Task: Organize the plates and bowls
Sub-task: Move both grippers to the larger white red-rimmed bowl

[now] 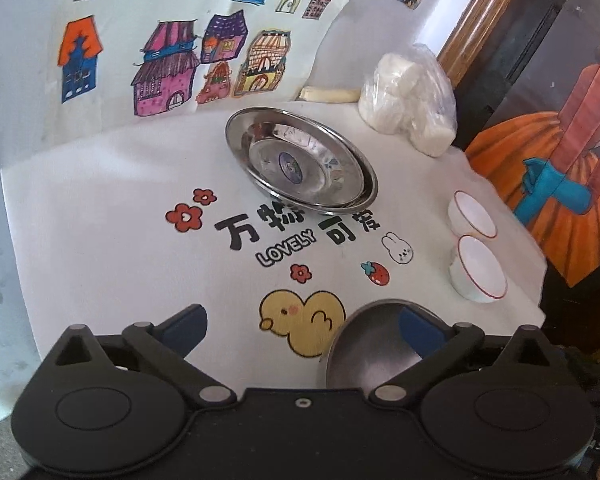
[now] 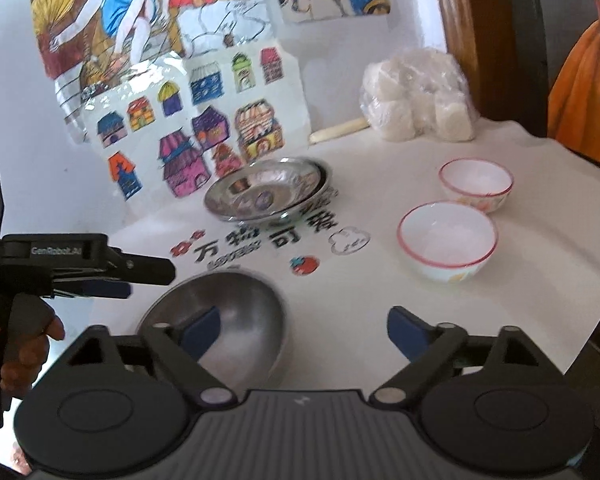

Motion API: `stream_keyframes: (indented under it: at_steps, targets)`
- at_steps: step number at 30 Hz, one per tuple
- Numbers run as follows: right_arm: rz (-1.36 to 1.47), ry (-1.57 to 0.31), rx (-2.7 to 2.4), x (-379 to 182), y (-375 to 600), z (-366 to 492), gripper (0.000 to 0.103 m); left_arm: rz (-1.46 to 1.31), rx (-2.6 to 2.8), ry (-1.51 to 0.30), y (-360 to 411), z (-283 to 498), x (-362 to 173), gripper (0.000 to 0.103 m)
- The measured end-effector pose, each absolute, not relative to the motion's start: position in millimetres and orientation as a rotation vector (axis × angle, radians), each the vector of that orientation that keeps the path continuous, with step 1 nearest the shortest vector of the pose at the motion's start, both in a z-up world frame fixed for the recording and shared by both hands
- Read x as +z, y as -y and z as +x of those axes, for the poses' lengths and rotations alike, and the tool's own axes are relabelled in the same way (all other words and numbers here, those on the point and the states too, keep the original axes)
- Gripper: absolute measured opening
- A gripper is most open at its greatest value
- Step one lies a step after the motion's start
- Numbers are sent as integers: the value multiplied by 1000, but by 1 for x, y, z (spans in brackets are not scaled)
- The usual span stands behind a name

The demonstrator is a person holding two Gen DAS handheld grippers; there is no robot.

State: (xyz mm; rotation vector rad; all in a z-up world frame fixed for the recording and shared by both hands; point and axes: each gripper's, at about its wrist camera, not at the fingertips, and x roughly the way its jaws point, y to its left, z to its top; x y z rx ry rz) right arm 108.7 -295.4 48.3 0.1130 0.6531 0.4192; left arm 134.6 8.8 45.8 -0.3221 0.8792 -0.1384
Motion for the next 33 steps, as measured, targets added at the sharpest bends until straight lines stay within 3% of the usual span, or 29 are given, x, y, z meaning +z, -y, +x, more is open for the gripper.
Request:
stream_keyframes:
  at_steps: [16, 28, 33]
  targets:
    - [74, -565, 90, 43, 356, 146, 103, -98, -272, -850, 91, 206, 75, 102]
    - [113, -595, 13, 17, 378, 179, 102, -10, -332, -992, 159, 269, 37, 102]
    - [104, -603, 11, 9, 377, 188, 96, -48, -333, -1031, 165, 280, 25, 102]
